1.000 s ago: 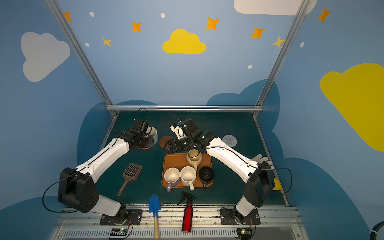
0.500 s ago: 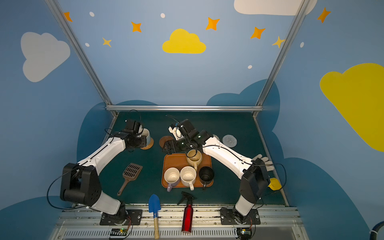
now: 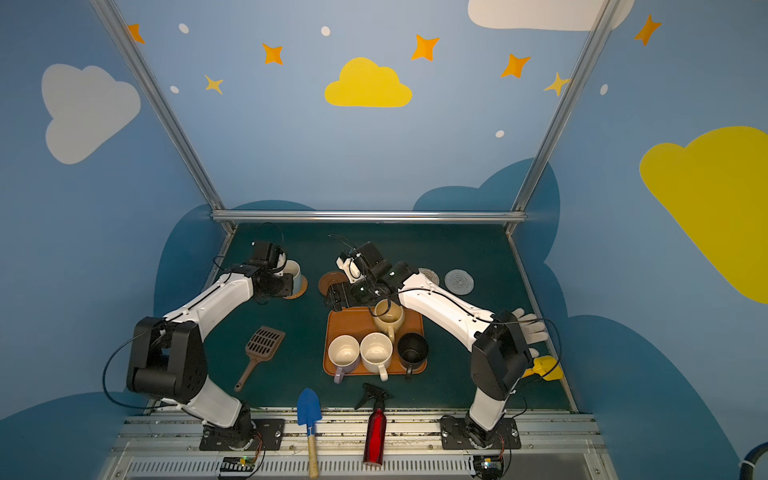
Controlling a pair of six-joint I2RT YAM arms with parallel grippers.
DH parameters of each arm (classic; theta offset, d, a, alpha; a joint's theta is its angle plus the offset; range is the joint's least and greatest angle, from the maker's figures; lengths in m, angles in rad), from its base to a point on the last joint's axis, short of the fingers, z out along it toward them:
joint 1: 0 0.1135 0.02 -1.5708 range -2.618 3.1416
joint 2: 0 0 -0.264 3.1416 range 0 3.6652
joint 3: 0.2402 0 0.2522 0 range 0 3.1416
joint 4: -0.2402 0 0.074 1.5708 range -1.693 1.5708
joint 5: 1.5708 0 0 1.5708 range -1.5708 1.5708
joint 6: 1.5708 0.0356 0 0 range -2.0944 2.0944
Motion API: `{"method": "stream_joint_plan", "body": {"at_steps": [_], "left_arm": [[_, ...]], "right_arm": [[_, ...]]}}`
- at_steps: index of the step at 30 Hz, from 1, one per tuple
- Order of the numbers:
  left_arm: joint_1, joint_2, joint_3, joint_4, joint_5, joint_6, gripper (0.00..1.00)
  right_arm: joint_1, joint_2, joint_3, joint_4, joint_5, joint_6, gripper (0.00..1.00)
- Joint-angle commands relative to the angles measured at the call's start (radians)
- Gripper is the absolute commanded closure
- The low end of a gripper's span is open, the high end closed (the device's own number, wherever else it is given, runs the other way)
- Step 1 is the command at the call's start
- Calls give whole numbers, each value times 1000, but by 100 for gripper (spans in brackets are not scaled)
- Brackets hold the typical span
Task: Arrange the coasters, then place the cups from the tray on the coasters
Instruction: 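Carry the white mug onto the rattan coaster with the left gripper while the right hovers, then open the left gripper and raise it off the white mug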
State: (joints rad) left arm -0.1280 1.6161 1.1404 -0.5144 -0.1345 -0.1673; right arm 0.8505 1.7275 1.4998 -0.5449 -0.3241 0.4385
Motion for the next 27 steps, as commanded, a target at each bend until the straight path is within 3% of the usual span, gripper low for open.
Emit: {"method": "stream_joint_plan", "body": {"at_steps": [1,24,27], "left_arm": [[10,4,43,53,-7,32,97],[20,13,18,58,-40,36,97],[36,0,7,80,26,27,97]], "right_arm": [[21,4,20,43,42,22,4],[36,95,107,50,37,30,4],[36,96,97,54,42,32,4]]}}
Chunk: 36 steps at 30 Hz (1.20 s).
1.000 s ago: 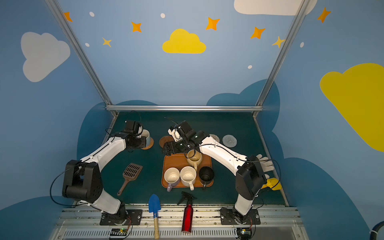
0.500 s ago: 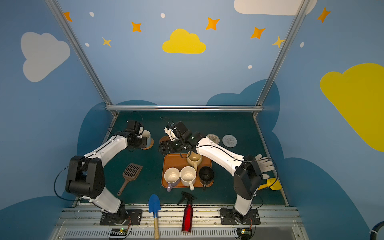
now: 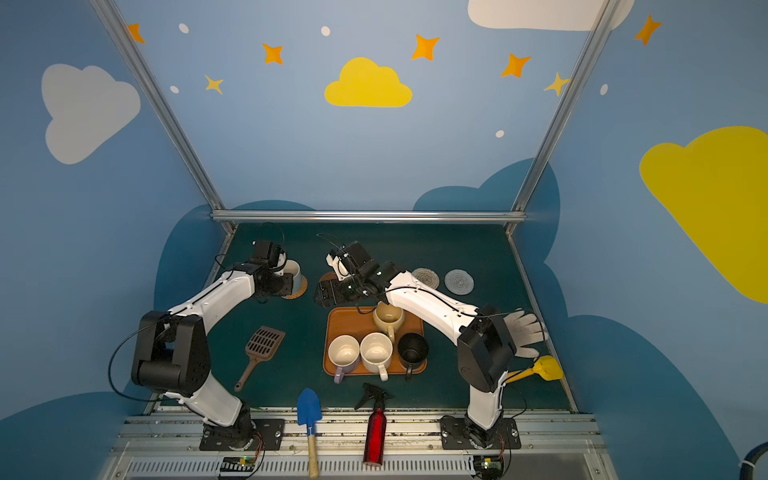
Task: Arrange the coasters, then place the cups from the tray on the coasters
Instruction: 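Open the left gripper and raise it off the white mug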
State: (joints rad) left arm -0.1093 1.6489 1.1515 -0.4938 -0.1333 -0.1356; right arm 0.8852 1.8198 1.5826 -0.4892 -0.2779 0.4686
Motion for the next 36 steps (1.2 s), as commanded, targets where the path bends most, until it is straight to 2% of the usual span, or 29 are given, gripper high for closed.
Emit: {"method": "stream_joint_plan", "body": {"at_steps": [1,5,8,10,18,20,22,24,27,31,36], "left_arm": [[17,-26,-2,57,27,-5,97],[16,-2,0,49,41,-1,97],[20,6,10,21,-2,-14,97],[26,11,9,30,30,-14,95],[26,21,19,16,72,-45,58],[26,16,18,10,65,-45,55],[26,6,20,0,44,-53,41],[25,-9,19,-8,25,-61,20],[25,-54,20,-33,-11,-80,1],[20,-144,54,-117,-33,-127,1],[-7,-296,70,-213,32,-184,1]], "right_arm": [[2,5,14,0,-5,2,4],[3,19,18,-5,-30,7,4],[2,18,19,-20,-28,0,4],[2,15,19,-25,-20,-5,4],[1,16,28,-30,-6,-7,4],[2,16,31,-29,-4,-6,4],[1,18,33,-32,-5,-6,4],[2,14,36,-43,2,-9,4],[2,-16,30,-63,35,-22,4],[-3,-85,3,-96,93,-42,4],[-9,-198,-51,-212,221,-70,4]]}}
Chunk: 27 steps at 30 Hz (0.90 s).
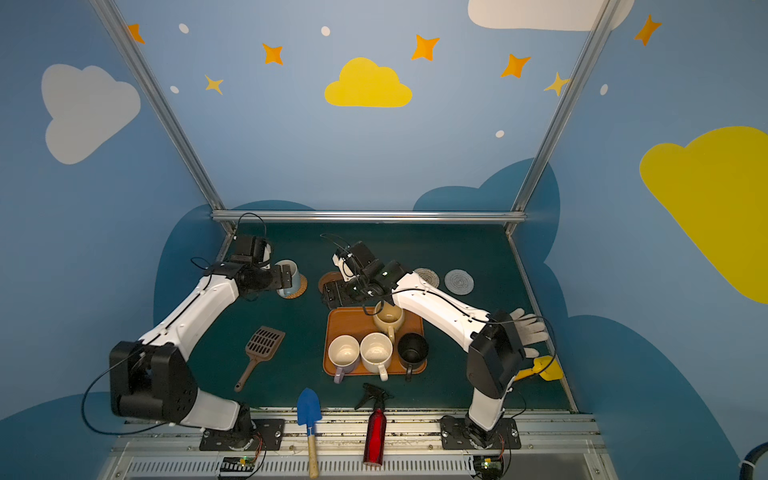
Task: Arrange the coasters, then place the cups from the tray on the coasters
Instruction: 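Open the left gripper and raise it off the white mug, then lower the right gripper onto the cream mug while the left gripper moves toward the tray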
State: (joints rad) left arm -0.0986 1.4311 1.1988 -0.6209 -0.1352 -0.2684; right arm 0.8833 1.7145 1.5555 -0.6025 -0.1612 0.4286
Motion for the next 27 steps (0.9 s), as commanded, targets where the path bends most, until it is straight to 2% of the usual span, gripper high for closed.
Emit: {"method": "stream_joint_plan", "body": {"at_steps": [1,5,9,14,20,27], "left_arm": [[-23,-104,20,-91,63,-68,1],[-107,-191,24,-90,161,-120,1],[-235,-224,30,-68,223,-160,1],[-392,-239,-11,18,287,-232,1],[-507,-198,-75,115,325,-299,1],[-566,-176,-152,216,362,-355,1]], "right_arm": [[-9,-114,-39,-123,128,-36,4],[-29,-210,-118,-235,256,-47,4],[-76,-304,-241,-252,283,-24,6],[-115,-377,-360,-224,273,3,25],[-118,-333,-398,-184,235,7,40],[-104,-265,-440,-111,171,5,48]]}}
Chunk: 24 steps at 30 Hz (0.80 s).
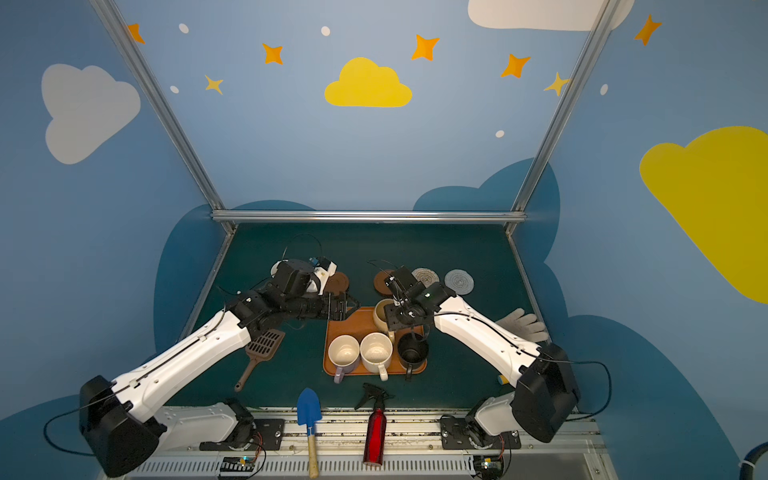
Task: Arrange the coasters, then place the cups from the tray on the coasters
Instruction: 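Lower the right gripper onto the cream mug while the left gripper moves toward the tray, then close the right gripper on the cream mug's rim and lift it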
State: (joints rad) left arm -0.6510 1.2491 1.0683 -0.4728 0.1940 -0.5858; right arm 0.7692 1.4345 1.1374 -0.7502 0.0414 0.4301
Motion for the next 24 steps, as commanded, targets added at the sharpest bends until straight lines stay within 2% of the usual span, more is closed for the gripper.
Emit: {"method": "stream_joint_plan", "body": {"at_steps": [1,19,24], "left_arm": [[-20,10,-30,72,32,-41,1],[-44,66,-68,130,28,-48,1],[-46,62,-100,158,28,-61,1]], "right_arm": [[14,21,-30,45,-28,8,49],[33,162,-77,133,50,65,61],[32,179,-77,147,59,62,67]]}}
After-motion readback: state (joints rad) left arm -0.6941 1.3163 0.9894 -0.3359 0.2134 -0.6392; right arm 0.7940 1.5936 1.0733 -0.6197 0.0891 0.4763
